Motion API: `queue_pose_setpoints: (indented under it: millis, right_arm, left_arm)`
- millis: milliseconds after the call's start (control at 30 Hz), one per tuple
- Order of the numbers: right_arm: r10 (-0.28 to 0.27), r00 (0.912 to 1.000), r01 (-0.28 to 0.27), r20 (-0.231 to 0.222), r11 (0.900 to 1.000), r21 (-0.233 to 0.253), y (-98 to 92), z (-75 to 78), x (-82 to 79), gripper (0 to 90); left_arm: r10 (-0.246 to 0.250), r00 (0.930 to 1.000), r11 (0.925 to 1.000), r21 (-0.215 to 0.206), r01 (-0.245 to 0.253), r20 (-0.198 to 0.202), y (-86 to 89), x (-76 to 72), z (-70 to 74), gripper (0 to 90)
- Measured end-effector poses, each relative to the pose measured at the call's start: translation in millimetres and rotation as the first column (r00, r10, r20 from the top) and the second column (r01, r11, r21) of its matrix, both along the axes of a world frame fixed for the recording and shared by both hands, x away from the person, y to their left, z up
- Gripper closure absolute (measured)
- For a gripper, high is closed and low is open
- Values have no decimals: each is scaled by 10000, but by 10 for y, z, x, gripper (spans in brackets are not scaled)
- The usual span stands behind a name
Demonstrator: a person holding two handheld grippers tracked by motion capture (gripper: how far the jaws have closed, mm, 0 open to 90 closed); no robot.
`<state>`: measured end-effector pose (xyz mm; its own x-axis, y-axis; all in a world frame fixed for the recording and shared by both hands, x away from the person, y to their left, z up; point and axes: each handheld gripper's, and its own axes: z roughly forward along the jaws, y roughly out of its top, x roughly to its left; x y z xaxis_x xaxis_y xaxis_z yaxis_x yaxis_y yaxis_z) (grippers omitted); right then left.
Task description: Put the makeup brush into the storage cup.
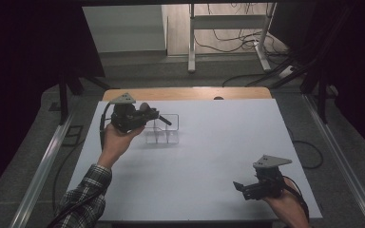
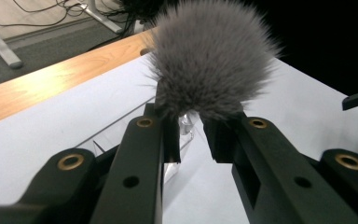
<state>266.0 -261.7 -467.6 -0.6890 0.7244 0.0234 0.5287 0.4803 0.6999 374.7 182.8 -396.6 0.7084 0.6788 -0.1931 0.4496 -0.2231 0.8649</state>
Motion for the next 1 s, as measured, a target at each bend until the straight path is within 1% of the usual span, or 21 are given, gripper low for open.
queue_pose_setpoints:
  millis: [267,500,633,800,1000]
  right_arm:
    - [-167,9999,167,-22,9998,104,-66,6,-35,0]
    - [-344,9994,344,19,9992,188,-135,17,-75,0]
    - [-417,9991,416,53,9989,202,-179,19,-89,0]
    - [-455,9990,454,42,9988,196,-201,22,-105,0]
    - [-506,9987,504,60,9985,205,-233,27,-124,0]
  left_arm:
    - [75,9999,9999,105,-76,76,-23,67,38,768]
    - [150,9999,9996,232,-150,14,-37,135,26,769]
    - [202,9998,9995,223,-203,4,-51,172,27,769]
    - [249,9997,9988,417,-249,7,-91,217,25,769]
    - [305,9995,9972,683,-296,-122,-150,271,-30,769]
